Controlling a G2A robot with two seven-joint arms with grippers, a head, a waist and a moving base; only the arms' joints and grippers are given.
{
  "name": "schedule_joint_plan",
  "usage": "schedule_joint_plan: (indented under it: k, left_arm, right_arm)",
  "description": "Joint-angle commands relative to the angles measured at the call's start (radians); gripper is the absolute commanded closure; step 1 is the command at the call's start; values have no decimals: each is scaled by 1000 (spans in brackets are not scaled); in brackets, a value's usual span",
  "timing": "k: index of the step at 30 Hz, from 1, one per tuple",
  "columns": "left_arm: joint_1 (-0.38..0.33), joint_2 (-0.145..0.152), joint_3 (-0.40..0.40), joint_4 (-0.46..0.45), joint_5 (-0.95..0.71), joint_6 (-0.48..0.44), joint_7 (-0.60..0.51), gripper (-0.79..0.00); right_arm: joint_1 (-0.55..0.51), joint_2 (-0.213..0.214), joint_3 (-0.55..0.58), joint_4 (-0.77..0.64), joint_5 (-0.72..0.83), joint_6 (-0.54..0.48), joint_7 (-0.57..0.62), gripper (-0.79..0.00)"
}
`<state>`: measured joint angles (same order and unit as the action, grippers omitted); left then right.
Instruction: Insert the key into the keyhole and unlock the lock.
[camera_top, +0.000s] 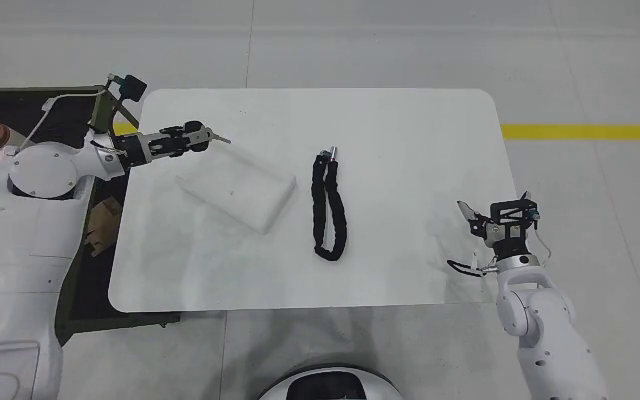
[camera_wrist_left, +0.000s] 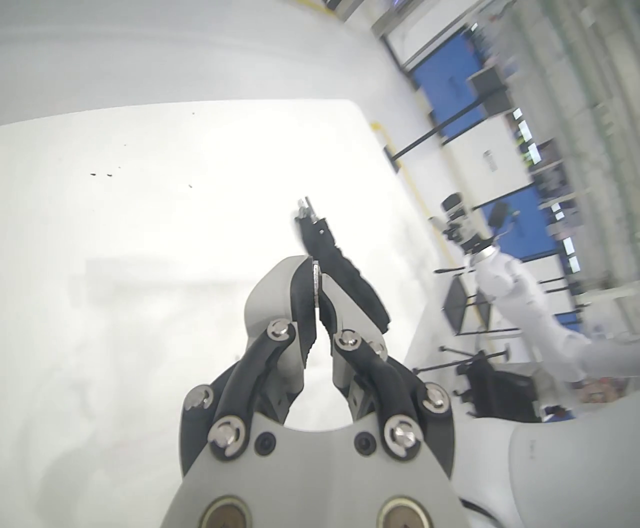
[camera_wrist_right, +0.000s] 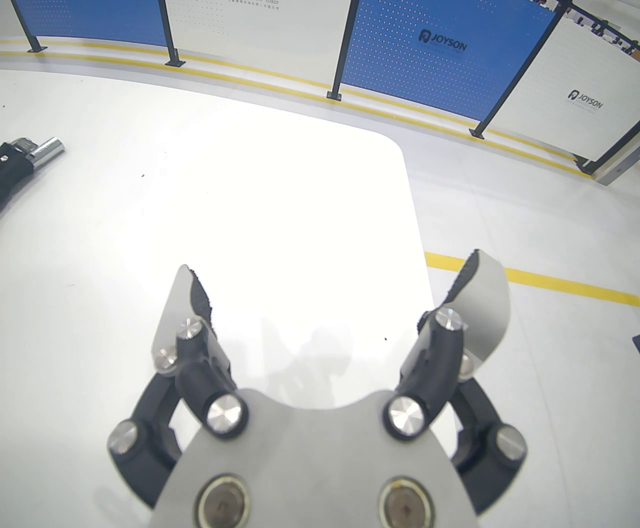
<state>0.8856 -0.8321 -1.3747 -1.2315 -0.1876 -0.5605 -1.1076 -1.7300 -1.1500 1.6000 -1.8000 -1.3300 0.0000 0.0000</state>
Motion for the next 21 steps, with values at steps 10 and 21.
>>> schedule_joint_plan:
  k: [10, 21]
  left_arm:
    - [-22, -13, 40, 128, -144, -87, -58, 0]
    - [-22, -13, 40, 128, -144, -87, -58, 0]
  right_arm:
    - [0, 0, 0, 0, 0, 0, 0, -785]
    - [-11, -1, -22, -34, 33, -52, 3, -785]
